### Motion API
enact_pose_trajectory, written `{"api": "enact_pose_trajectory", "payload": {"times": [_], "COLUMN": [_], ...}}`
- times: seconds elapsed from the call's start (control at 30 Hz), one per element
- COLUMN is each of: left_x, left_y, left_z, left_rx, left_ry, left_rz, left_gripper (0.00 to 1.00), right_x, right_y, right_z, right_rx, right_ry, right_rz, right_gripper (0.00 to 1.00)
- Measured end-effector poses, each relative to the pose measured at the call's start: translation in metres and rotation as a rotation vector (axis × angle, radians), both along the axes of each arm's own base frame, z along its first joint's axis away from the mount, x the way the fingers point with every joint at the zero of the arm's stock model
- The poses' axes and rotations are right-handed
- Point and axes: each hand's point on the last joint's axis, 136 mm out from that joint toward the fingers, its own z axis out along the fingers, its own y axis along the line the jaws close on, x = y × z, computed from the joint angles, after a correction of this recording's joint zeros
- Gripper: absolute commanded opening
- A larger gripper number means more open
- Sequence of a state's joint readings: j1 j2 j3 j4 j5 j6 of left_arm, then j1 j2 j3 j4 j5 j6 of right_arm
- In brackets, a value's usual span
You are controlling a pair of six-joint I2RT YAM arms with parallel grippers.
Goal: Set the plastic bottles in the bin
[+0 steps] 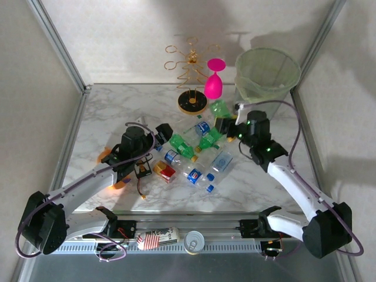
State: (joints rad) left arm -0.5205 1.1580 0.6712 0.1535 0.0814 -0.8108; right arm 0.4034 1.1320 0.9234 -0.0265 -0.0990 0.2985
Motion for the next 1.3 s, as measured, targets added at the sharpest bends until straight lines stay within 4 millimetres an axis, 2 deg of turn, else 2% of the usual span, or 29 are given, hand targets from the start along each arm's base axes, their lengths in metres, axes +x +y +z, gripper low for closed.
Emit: {"api": "enact_pose_trajectory", "payload": {"times": [0.1,0.23,0.37,0.5,0.57,0.67,0.77,0.87,1.0,1.07,1.17,1.3], "left_x": [-0.006,-0.016,-0.025,-0.032,-0.036,-0.040,-0.044,-0.047,-0.049,-0.050,-0.050,-0.050], "left_y": [0.003,0.009,0.015,0.023,0.027,0.032,0.036,0.039,0.044,0.045,0.046,0.047], "left_z": [-0.019,-0.032,-0.039,-0.038,-0.038,-0.038,-0.039,-0.039,-0.038,-0.038,-0.038,-0.039], "left_rx": [0.022,0.034,0.044,0.047,0.046,0.049,0.053,0.055,0.062,0.063,0.067,0.070], "left_ry": [0.038,0.059,0.072,0.059,0.052,0.045,0.045,0.042,0.038,0.037,0.041,0.043], "left_rz": [0.000,0.000,0.004,0.021,0.028,0.041,0.048,0.056,0.073,0.075,0.079,0.082], "left_gripper": [1.00,1.00,1.00,1.00,1.00,1.00,1.00,1.00,0.99,1.00,1.00,0.99], "right_x": [0.030,0.064,0.094,0.132,0.152,0.184,0.212,0.229,0.239,0.239,0.238,0.236], "right_y": [-0.033,-0.074,-0.111,-0.144,-0.157,-0.168,-0.168,-0.166,-0.166,-0.166,-0.166,-0.166], "right_z": [0.042,0.096,0.130,0.146,0.144,0.132,0.108,0.081,0.054,0.051,0.060,0.074], "right_rx": [-0.001,0.006,0.010,0.020,0.030,0.033,0.024,0.011,0.003,0.000,0.001,-0.001], "right_ry": [-0.069,-0.174,-0.250,-0.275,-0.269,-0.234,-0.176,-0.110,-0.033,-0.016,-0.029,-0.057], "right_rz": [-0.121,-0.264,-0.394,-0.501,-0.535,-0.572,-0.579,-0.580,-0.585,-0.586,-0.585,-0.581], "right_gripper": [0.52,0.52,0.52,0.53,0.52,0.54,0.55,0.59,0.73,0.81,0.88,0.91]}}
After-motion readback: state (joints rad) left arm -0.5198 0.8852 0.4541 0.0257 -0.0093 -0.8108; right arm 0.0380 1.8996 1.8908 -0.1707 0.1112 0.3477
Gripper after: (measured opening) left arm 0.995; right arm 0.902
